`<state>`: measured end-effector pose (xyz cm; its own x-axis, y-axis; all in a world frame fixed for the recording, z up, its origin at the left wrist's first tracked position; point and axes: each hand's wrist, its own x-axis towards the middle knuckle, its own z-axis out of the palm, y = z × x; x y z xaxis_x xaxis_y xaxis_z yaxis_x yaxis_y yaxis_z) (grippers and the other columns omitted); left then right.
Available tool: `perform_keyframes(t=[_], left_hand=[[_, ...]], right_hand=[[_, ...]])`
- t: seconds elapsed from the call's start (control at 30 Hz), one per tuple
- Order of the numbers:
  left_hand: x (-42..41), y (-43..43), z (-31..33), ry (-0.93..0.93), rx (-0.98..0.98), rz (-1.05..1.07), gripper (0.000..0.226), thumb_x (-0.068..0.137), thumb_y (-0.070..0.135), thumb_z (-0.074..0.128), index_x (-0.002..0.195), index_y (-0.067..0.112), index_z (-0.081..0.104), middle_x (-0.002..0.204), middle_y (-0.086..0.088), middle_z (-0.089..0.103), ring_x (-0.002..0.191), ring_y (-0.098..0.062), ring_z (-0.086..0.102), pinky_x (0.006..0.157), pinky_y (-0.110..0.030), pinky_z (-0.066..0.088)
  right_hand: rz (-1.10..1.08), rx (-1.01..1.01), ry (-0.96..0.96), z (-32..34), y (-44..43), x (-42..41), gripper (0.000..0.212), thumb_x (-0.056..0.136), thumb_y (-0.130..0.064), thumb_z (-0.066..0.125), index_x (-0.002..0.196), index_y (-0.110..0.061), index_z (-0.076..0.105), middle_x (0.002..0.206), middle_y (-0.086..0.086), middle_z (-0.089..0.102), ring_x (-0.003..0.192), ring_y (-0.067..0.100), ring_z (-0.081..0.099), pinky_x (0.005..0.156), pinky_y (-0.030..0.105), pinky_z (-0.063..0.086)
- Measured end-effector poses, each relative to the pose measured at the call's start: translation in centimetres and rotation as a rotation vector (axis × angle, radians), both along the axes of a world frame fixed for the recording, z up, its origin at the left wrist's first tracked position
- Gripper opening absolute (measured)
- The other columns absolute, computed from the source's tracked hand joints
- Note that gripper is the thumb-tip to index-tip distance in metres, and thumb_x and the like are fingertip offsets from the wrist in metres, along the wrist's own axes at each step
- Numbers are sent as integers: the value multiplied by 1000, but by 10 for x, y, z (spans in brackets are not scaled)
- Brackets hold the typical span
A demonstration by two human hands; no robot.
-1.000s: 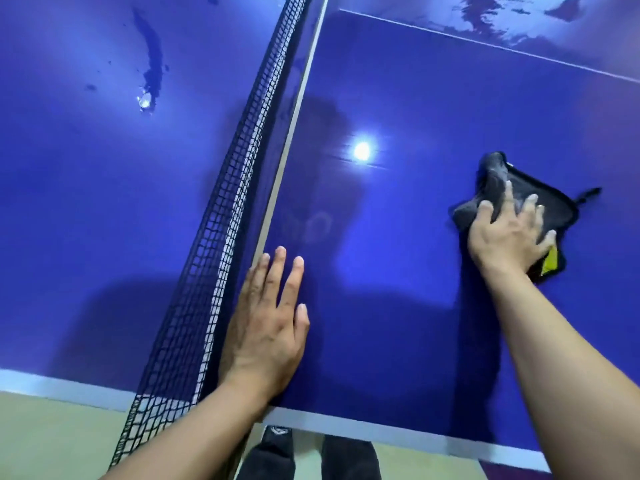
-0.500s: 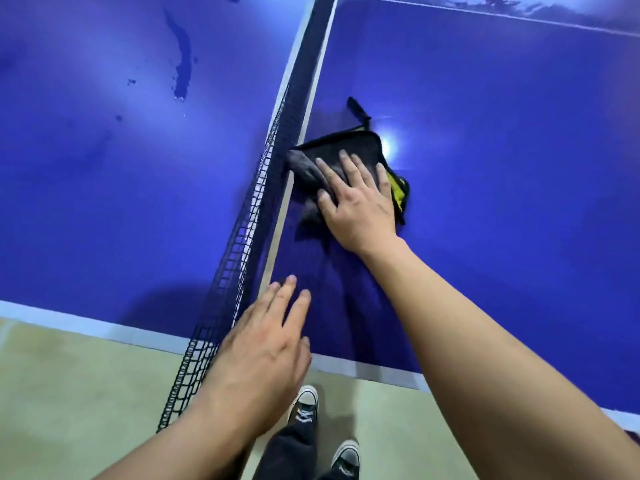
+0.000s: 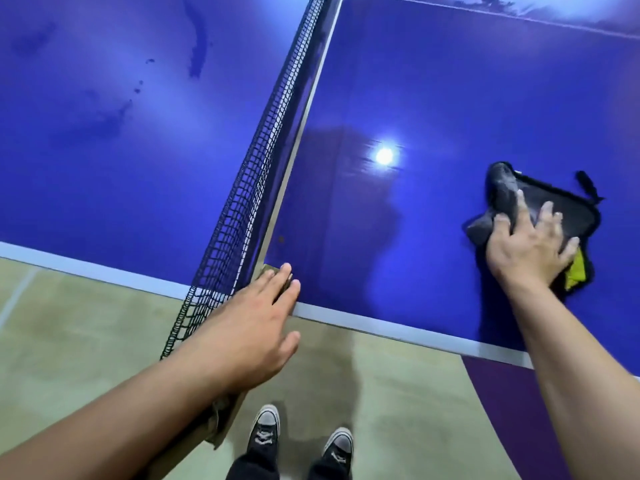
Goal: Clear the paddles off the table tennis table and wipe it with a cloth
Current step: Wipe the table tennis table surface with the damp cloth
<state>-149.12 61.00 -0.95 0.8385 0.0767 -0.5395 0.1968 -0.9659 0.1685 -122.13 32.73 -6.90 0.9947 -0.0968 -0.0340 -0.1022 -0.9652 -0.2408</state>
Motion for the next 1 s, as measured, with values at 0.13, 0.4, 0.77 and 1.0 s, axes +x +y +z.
perform_keyframes(t=[0.13, 0.4, 0.77, 1.0], left_hand=[[-5, -5, 4, -33, 15, -8, 70, 103, 51, 27, 160, 19, 3, 168, -3, -15, 156, -19, 2, 125, -35, 11], [-8, -8, 15, -40, 62, -50, 54, 99, 47, 35, 146, 20, 31, 161, -7, 19, 144, -21, 31, 116, -38, 34], [1, -10, 11, 227, 17, -34, 98, 92, 73, 38, 160, 16, -3, 165, -5, -26, 156, -20, -5, 127, -39, 7], [1, -4, 15, 197, -82, 16, 92, 92, 62, 54, 159, 14, 13, 168, -8, -14, 156, -21, 5, 123, -28, 7]], right_hand=[[284, -55, -44, -3, 79, -21, 55, 106, -43, 40, 159, -41, 27, 170, 7, 18, 156, 23, 15, 126, 52, 2], [962, 38, -53, -10, 218, -117, 54, 103, -50, 36, 156, -48, 29, 170, -2, 19, 157, 14, 10, 126, 48, -2], [174, 23, -113, -11, 15, -82, 59, 97, -46, 35, 155, -39, 40, 166, 5, 31, 153, 20, 26, 126, 50, 7], [372, 62, -80, -7, 122, -161, 62, 94, -47, 38, 156, -40, 36, 167, 7, 26, 155, 23, 22, 126, 51, 2]])
